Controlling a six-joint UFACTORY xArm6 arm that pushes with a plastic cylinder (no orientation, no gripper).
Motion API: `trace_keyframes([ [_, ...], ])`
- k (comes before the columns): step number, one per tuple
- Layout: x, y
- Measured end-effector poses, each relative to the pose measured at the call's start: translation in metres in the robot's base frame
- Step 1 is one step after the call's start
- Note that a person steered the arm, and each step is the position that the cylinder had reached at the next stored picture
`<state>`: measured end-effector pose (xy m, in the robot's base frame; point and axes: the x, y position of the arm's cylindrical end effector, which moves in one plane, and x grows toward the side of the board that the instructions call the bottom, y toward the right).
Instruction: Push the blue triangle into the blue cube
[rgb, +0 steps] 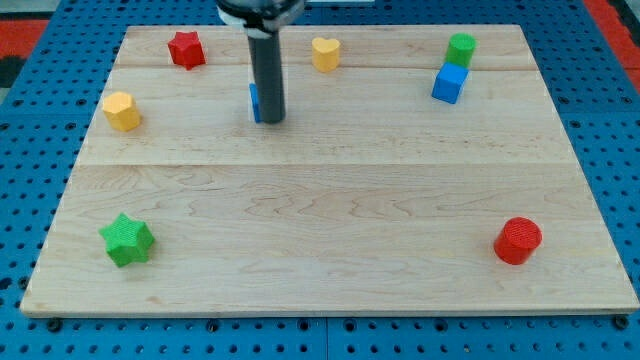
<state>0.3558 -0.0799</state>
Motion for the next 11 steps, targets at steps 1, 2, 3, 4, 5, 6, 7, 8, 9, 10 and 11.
trace_keyframes([
  [1,0.021,-0.037],
  [2,-0.028,-0.078],
  [3,-0.005,0.014],
  [4,0.024,0.094],
  [5,0.010,0.027],
  [6,-0.022,-0.006],
  [7,0.002,0.102],
  [8,0.016,0.169],
  [9,0.013,0.110],
  [10,-0.011,0.103],
  [11,-0.011,0.170],
])
